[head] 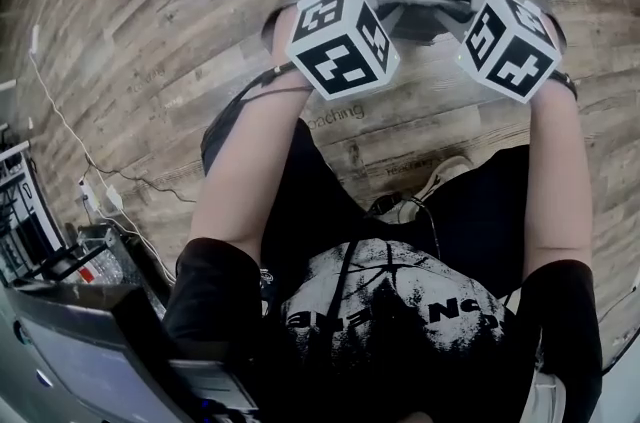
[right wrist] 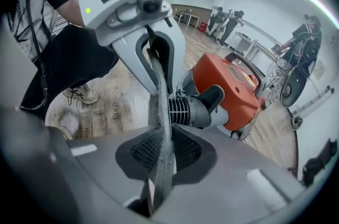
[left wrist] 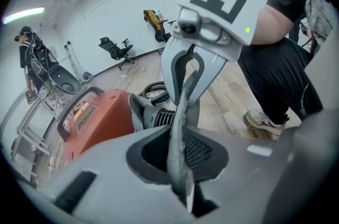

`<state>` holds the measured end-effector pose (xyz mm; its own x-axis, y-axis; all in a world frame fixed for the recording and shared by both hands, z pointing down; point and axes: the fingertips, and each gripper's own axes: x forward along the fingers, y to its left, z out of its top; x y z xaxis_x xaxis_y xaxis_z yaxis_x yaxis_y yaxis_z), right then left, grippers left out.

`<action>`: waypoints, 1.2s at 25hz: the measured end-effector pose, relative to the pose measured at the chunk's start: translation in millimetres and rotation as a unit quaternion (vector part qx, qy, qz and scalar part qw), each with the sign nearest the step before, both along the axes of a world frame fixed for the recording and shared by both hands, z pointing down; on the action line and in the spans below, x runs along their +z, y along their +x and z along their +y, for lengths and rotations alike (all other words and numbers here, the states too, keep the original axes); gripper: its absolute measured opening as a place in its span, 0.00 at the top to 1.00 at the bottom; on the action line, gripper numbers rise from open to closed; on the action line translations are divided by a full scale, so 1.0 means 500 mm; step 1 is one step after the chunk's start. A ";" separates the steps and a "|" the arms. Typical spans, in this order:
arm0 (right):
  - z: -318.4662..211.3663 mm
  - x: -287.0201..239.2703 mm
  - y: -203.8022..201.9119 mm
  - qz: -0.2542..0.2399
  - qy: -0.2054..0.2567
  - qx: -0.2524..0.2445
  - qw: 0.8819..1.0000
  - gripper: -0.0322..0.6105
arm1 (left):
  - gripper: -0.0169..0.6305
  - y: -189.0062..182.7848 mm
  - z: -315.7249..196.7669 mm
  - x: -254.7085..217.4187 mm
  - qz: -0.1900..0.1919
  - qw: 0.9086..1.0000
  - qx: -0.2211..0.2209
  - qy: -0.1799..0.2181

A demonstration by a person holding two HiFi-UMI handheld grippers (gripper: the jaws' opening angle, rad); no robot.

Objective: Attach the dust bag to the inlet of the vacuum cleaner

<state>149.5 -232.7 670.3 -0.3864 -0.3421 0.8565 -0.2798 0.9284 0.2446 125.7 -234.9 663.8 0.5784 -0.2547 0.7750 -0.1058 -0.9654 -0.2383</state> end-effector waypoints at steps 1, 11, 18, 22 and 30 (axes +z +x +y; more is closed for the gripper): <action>0.001 0.009 0.008 0.002 -0.004 0.006 1.000 0.89 | 0.91 0.009 0.003 -0.008 -0.001 1.000 0.006 0.006; -0.012 -0.006 -0.005 0.016 0.030 -0.012 0.999 0.89 | 0.91 -0.006 -0.009 -0.001 0.025 0.999 -0.013 -0.017; -0.013 -0.044 -0.059 0.026 0.065 -0.040 0.997 0.88 | 0.91 -0.037 -0.019 0.050 -0.005 0.999 -0.042 -0.029; -0.011 -0.030 -0.027 0.003 0.043 -0.017 0.999 0.88 | 0.91 -0.017 -0.020 0.033 0.021 0.999 -0.037 -0.023; -0.019 0.030 0.023 0.007 -0.001 0.029 1.000 0.89 | 0.89 0.037 -0.014 -0.025 0.013 1.000 0.003 0.024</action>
